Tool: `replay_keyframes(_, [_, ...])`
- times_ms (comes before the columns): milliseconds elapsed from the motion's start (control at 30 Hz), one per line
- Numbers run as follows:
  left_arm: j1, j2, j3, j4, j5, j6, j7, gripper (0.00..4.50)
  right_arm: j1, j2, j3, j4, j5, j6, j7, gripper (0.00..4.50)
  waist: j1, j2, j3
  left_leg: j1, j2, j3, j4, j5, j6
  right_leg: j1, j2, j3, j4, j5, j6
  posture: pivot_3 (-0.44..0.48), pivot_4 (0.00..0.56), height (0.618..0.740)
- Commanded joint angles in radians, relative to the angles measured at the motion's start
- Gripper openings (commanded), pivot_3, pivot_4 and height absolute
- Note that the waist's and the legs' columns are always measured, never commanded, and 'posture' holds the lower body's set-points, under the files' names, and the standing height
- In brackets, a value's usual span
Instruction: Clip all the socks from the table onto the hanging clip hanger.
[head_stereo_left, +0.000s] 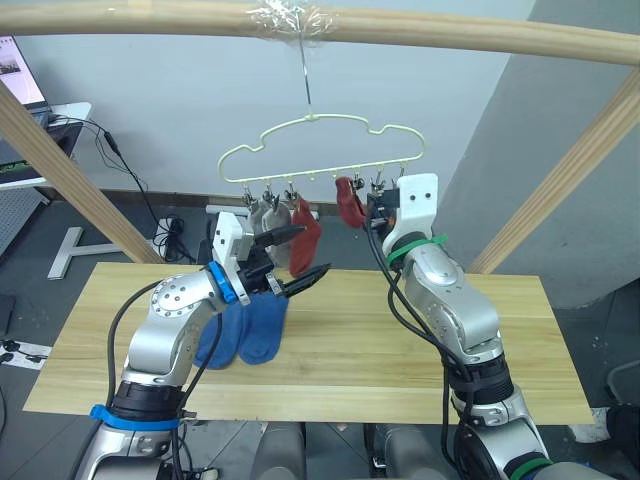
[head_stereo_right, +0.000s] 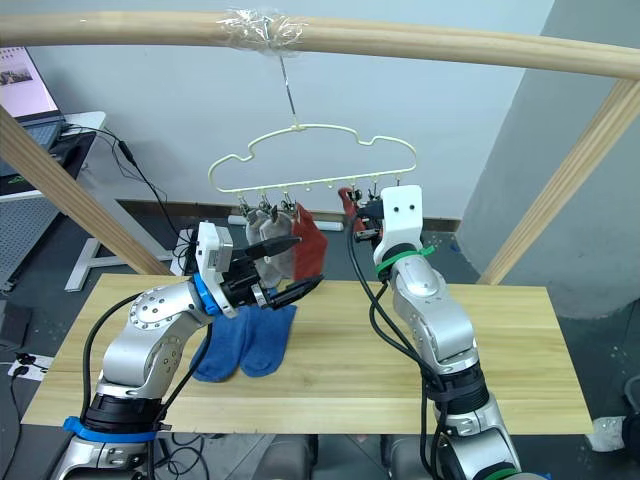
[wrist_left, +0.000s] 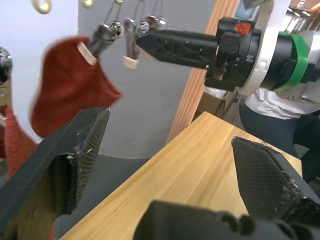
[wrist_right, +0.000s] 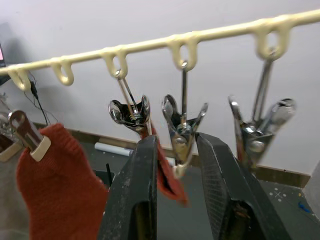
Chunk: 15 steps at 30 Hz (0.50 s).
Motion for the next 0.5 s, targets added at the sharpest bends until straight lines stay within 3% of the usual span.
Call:
replay_keyframes(33, [-0.008,-0.001,0.004,-0.071,-0.01,0.004,0.014,4.5,-0.039,0.011,-0.017,0.003,-0.024,-0.04,0.011,1.24,0.0,0.0,0.0,0.0,0.0,0.0,0.0,0.0,0.0,0.0,0.0,0.0,0.0,0.0,0.0,0.211,0.194,0.74])
replay_keyframes(500, [-0.029,-0.008,0.003,-0.118,-0.024,0.054,0.035,4.5,-0.096,0.04,-0.037,0.069,-0.074,-0.071,0.03,1.24,0.001,0.0,0.0,0.001,0.0,0.0,0.0,0.0,0.0,0.0,0.0,0.0,0.001,0.003,-0.005,0.215,0.18,0.74])
